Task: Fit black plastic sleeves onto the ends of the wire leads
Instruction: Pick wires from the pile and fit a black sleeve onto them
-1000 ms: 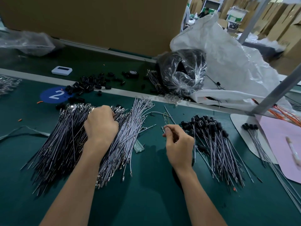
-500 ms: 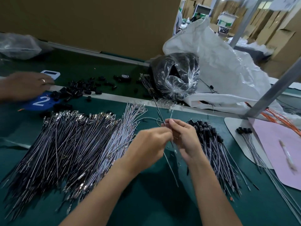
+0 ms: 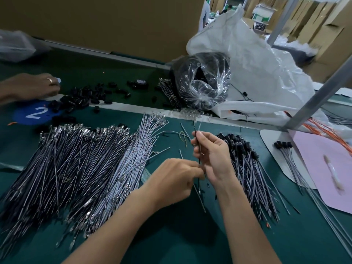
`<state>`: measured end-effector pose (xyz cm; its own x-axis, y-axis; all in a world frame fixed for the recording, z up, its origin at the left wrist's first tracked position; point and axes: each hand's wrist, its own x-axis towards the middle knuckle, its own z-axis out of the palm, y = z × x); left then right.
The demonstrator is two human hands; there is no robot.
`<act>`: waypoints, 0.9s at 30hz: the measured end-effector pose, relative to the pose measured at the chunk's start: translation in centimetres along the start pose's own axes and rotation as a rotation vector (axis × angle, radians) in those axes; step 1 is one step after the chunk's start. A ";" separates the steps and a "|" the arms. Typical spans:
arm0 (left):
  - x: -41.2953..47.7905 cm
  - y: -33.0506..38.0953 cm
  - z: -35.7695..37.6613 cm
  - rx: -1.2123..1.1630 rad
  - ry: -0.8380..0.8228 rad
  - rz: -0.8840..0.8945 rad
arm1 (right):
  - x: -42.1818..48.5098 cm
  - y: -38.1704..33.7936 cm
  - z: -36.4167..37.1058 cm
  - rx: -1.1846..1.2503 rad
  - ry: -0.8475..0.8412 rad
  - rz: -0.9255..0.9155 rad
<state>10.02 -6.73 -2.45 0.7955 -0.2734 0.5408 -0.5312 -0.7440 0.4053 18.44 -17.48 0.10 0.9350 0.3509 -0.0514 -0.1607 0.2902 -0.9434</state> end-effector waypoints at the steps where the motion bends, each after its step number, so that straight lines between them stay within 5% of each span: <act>1: 0.0 0.3 -0.1 -0.055 0.094 -0.019 | 0.0 0.0 -0.1 -0.009 0.005 -0.024; 6: 0.9 -0.1 -1.7 -0.459 0.699 -0.495 | -0.3 0.0 -0.3 -0.157 -0.151 -0.118; 9: 0.9 -1.5 -2.4 -0.760 0.639 -0.732 | -0.7 0.4 0.1 -0.253 -0.273 -0.115; 15: 0.9 -1.7 -2.8 -1.067 0.642 -0.724 | -0.6 1.0 0.3 -0.305 -0.276 -0.114; 27: 0.9 -2.3 -2.7 -0.940 0.679 -0.683 | -0.9 1.1 0.5 -0.378 -0.218 -0.180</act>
<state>11.15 -3.61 -0.96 0.8243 0.5390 0.1735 -0.3042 0.1630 0.9386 17.24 -17.05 -0.73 0.8429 0.5151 0.1555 0.1617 0.0330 -0.9863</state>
